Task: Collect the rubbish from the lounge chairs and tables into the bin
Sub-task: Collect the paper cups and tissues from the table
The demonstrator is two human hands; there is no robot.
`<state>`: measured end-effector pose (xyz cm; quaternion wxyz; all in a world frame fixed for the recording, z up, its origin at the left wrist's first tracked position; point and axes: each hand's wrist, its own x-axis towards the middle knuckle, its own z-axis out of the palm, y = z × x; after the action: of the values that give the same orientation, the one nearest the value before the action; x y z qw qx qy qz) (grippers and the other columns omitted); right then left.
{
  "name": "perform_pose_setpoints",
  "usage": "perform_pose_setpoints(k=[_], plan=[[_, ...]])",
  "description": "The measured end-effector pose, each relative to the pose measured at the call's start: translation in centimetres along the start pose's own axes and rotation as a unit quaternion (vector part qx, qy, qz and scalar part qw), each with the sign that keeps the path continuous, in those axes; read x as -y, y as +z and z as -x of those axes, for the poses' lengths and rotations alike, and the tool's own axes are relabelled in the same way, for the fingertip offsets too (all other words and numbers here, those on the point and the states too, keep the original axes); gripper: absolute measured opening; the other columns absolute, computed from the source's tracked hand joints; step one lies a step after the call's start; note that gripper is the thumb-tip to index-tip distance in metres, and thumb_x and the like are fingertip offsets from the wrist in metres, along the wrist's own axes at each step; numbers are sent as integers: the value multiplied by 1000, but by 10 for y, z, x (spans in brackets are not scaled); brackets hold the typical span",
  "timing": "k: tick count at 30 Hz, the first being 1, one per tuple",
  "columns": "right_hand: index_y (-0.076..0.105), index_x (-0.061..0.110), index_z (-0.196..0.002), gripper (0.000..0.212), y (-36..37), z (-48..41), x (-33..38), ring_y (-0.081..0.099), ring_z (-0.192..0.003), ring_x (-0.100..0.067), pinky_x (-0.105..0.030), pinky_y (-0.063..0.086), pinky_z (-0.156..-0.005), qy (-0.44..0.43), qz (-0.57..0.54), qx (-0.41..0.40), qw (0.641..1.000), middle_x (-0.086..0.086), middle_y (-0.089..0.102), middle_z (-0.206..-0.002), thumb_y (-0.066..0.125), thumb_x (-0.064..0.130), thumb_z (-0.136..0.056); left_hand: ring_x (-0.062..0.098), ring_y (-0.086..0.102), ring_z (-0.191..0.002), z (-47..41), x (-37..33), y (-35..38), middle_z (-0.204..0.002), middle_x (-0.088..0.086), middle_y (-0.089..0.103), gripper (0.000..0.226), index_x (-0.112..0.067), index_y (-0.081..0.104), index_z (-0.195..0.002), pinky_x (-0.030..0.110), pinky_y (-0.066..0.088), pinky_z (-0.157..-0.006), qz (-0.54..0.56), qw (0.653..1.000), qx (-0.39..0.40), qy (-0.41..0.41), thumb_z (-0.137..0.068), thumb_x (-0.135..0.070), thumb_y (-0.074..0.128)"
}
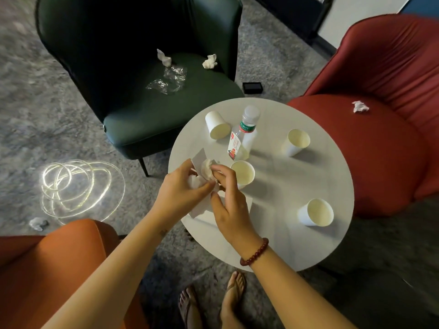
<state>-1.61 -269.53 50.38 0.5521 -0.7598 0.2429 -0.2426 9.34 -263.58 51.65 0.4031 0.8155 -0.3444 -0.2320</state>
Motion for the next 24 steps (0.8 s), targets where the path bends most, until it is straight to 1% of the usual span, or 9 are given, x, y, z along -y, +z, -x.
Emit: perform_pose_setpoints(k=[2,5,8,11,14,17,19,21,24], plan=[[36,15,-126,46,0,2,3,46,-118,-2,-14,41,-97,14,-40,-5,999,2,47,-129,40,-4,-84,11,61,-81,0,0,-2,-95,-8,59,48,-27,48,-111,27,56,-65,5,1000,6,-2,-73,-48,67],[33,32,-114,48,-2,4,2,54,-106,3,-14,47,-89,37,-72,-5,997,11,50,-116,39,0,-79,12,60,-79,-2,-1,-4,-94,-6,60,67,-27,46,-116,30,55,-66,-16,999,31,9,-62,-62,66],[32,32,-105,44,-4,4,-3,57,-102,1,-13,46,-87,59,-104,18,993,8,53,-110,37,0,-77,16,58,-78,-6,1,-3,-90,-6,58,59,-23,50,-115,29,50,-66,-83,996,37,24,-68,-54,69],[34,34,-104,44,-9,2,-10,58,-97,4,-9,45,-85,71,-90,39,993,9,55,-105,37,-3,-78,23,61,-82,-10,4,1,-95,1,65,46,-21,54,-114,36,54,-72,-128,990,54,23,-76,-44,67],[41,27,-106,36,-16,-4,-18,58,-87,-3,-7,46,-75,49,25,5,998,5,56,-101,48,0,-84,24,62,-78,-14,3,4,-96,4,69,42,-19,57,-114,34,54,-69,-163,985,46,27,-79,-41,65],[49,12,-109,29,-27,-20,-34,56,-91,-18,-24,49,-79,28,195,-45,979,-6,60,-103,58,5,-83,18,53,-68,-26,-1,6,-93,2,68,42,-23,54,-121,23,43,-56,-239,970,29,40,-81,-34,62],[50,10,-114,36,-37,-33,-49,53,-104,-26,-36,45,-87,39,314,-40,948,-10,58,-114,63,11,-80,16,49,-68,-34,-3,8,-95,1,68,45,-25,49,-126,20,38,-53,-313,948,25,55,-84,-34,58],[46,12,-121,48,-45,-45,-65,45,-115,-29,-39,41,-93,63,400,-10,914,-11,51,-126,67,21,-79,17,51,-73,-40,-3,13,-96,0,68,45,-27,45,-129,20,32,-48,-382,921,28,77,-86,-34,53],[35,18,-131,65,-52,-59,-88,32,-127,-30,-42,34,-99,98,471,44,876,-10,36,-139,68,34,-76,20,58,-86,-44,2,23,-97,0,67,40,-26,43,-126,24,36,-54,-431,895,51,100,-87,-33,49]])
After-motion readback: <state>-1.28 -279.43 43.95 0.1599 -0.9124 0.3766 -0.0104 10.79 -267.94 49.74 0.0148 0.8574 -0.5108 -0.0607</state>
